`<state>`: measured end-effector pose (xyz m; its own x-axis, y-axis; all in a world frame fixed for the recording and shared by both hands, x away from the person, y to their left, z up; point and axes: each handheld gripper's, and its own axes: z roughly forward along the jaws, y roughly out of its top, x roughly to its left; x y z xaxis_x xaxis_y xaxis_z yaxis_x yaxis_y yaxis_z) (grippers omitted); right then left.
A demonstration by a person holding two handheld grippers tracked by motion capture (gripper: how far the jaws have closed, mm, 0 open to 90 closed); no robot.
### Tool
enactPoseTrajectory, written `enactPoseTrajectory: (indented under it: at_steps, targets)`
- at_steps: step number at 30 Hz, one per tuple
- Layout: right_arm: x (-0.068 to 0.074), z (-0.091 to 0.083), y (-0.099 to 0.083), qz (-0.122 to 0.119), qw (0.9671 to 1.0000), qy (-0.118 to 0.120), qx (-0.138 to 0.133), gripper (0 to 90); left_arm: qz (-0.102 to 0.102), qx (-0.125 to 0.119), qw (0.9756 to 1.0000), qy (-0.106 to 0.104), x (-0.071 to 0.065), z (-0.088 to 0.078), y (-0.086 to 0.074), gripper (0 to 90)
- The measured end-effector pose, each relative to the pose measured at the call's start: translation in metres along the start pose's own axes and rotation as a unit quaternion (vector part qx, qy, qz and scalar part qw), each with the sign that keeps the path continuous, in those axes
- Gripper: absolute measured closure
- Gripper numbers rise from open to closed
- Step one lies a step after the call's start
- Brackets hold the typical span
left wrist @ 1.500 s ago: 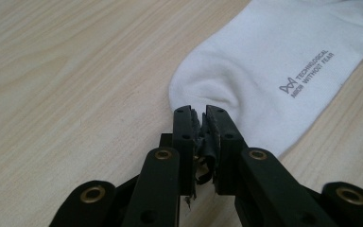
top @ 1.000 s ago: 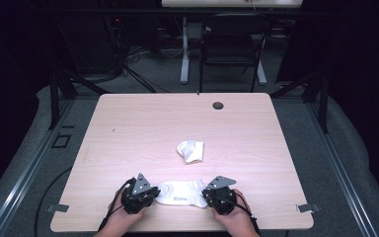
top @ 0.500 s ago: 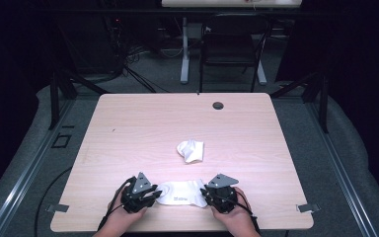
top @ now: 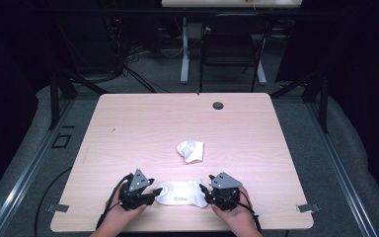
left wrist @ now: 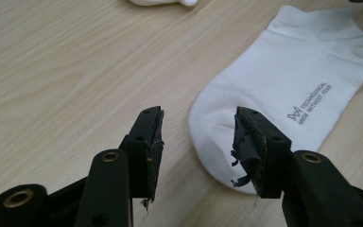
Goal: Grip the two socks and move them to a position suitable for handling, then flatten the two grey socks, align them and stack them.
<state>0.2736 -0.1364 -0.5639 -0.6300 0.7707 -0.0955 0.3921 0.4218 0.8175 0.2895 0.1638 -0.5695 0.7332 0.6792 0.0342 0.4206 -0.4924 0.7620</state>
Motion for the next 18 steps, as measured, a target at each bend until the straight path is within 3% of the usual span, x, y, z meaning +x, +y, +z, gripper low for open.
enactPoseTrajectory:
  at_steps: [7, 12, 18]
  targets:
    - [-0.006, 0.006, 0.003, 0.024, 0.9994, 0.022, 0.006, 48.6, -0.011, -0.012, 0.9998, 0.015, 0.012, -0.002, 0.002, 45.2]
    - [-0.010, 0.007, 0.007, 0.026, 0.9996, 0.014, -0.002, 39.7, -0.017, -0.025, 0.9991, 0.031, 0.021, -0.003, 0.007, 41.0]
    - [-0.015, 0.007, 0.015, 0.034, 0.9992, 0.019, -0.002, 39.3, -0.029, -0.030, 0.9987, 0.029, 0.029, 0.000, 0.014, 39.4]
